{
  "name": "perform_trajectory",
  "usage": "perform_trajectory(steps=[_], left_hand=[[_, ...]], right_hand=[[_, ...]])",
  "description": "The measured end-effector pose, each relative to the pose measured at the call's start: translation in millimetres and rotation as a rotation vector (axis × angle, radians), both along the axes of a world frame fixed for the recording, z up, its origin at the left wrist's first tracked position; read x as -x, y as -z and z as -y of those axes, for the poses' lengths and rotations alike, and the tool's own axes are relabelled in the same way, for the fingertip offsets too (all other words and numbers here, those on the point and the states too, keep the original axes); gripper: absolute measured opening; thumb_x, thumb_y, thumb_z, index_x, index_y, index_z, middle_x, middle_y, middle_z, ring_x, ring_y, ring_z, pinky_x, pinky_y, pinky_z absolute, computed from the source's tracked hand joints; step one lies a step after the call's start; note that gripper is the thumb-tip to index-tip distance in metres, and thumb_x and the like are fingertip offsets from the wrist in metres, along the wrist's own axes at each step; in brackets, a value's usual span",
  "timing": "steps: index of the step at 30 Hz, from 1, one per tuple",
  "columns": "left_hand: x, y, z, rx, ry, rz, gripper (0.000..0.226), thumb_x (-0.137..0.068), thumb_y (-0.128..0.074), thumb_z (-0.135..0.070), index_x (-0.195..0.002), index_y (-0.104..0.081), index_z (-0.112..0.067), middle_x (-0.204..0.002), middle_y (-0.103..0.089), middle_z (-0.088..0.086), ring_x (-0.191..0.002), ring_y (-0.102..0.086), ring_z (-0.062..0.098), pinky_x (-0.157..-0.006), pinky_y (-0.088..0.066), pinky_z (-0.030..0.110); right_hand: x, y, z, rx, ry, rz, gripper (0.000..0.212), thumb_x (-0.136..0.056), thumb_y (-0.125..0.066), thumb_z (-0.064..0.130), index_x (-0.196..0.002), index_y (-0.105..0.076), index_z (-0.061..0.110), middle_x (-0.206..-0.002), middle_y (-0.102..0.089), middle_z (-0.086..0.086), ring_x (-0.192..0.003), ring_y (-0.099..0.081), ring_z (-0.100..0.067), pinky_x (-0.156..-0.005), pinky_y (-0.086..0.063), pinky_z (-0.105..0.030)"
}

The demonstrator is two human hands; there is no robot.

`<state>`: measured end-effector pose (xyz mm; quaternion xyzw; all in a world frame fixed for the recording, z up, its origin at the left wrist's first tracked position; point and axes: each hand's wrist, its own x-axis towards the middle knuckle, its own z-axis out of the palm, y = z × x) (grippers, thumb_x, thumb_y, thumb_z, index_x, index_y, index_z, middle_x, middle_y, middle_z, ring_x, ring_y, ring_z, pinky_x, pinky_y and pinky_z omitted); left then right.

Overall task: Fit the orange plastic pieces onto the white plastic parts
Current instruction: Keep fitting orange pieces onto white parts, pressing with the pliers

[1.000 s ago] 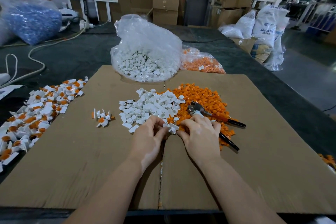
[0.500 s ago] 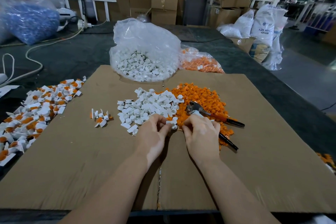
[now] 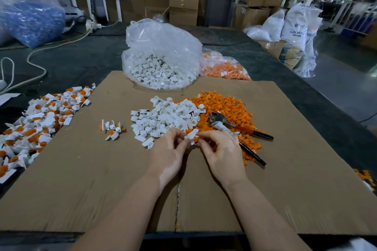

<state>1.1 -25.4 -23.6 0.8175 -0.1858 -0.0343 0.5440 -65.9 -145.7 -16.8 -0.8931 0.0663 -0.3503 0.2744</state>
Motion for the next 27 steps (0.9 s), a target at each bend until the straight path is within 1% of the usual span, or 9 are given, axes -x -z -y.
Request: perform_trajectory(steps=[4,9,12,15,17,19,23,27], left_hand=[[2.0,-1.5,-0.2,0.014,0.008,-0.014,0.007,-0.087,-0.061,-0.018,-0.081,-0.057,-0.020,-0.067,-0.060,-0.004,-0.057,-0.049,0.000,-0.054,-0.037,0.008],[2.0,-2.3,0.2,0.040,-0.005,-0.036,0.009,-0.087,-0.061,-0.016,-0.081,-0.056,-0.020,-0.067,-0.059,-0.003,-0.062,-0.051,0.007,-0.054,-0.037,0.008],[2.6,-3.4,-0.2,0.025,0.011,-0.019,0.008,-0.087,-0.062,-0.016,-0.082,-0.057,-0.020,-0.068,-0.061,0.000,-0.063,-0.053,0.009,-0.055,-0.037,0.009],[4.3,-5.4,-1.5,0.012,0.031,-0.001,0.008,-0.086,-0.063,-0.016,-0.082,-0.058,-0.019,-0.071,-0.063,0.002,-0.063,-0.053,0.009,-0.056,-0.038,0.010],[5.4,-6.5,-2.4,-0.001,0.044,0.010,0.009,-0.086,-0.064,-0.016,-0.080,-0.058,-0.020,-0.071,-0.065,0.002,-0.063,-0.054,0.008,-0.056,-0.038,0.010],[6.5,-7.4,-2.9,0.007,0.058,0.000,0.006,-0.086,-0.064,-0.016,-0.081,-0.060,-0.018,-0.072,-0.066,0.004,-0.065,-0.057,0.010,-0.056,-0.039,0.012],[6.9,-7.8,-3.4,0.010,0.066,-0.026,0.003,-0.086,-0.064,-0.015,-0.084,-0.062,-0.014,-0.077,-0.068,0.008,-0.075,-0.062,0.021,-0.067,-0.045,0.027],[6.7,-8.1,-3.1,0.013,0.062,-0.053,0.004,-0.085,-0.064,-0.013,-0.083,-0.061,-0.013,-0.077,-0.067,0.010,-0.076,-0.062,0.025,-0.068,-0.046,0.029]], right_hand=[[1.1,-0.7,-0.3,-0.029,-0.013,-0.032,0.006,-0.077,-0.073,0.008,-0.082,-0.069,0.011,-0.075,-0.067,0.003,-0.072,-0.059,-0.017,-0.081,-0.032,-0.028],[1.8,-1.4,-1.6,0.040,-0.043,-0.034,0.008,-0.074,-0.075,0.005,-0.078,-0.069,0.010,-0.071,-0.066,0.001,-0.070,-0.059,-0.020,-0.077,-0.041,-0.034],[1.4,-0.7,-1.9,0.084,-0.044,-0.039,0.010,-0.073,-0.075,0.004,-0.077,-0.069,0.010,-0.072,-0.067,0.001,-0.071,-0.060,-0.020,-0.075,-0.041,-0.033],[1.4,-0.8,-2.3,0.082,-0.030,-0.044,0.010,-0.073,-0.074,0.004,-0.077,-0.069,0.010,-0.072,-0.067,0.001,-0.071,-0.060,-0.019,-0.076,-0.038,-0.029],[1.2,-1.0,-2.6,0.082,-0.033,-0.049,0.010,-0.072,-0.074,0.002,-0.076,-0.068,0.010,-0.071,-0.066,0.001,-0.070,-0.060,-0.020,-0.075,-0.039,-0.030],[0.9,-1.5,-3.3,0.089,-0.048,-0.059,0.009,-0.072,-0.073,0.001,-0.073,-0.068,0.008,-0.070,-0.066,-0.001,-0.069,-0.059,-0.022,-0.073,-0.043,-0.034],[1.5,-2.9,-4.0,0.089,-0.052,-0.064,0.009,-0.072,-0.072,0.001,-0.070,-0.067,0.007,-0.066,-0.065,-0.003,-0.067,-0.058,-0.023,-0.071,-0.046,-0.037],[0.4,-1.9,-6.9,0.043,-0.041,-0.043,0.009,-0.071,-0.072,-0.001,-0.068,-0.066,0.006,-0.065,-0.064,-0.003,-0.065,-0.058,-0.022,-0.067,-0.049,-0.039]])
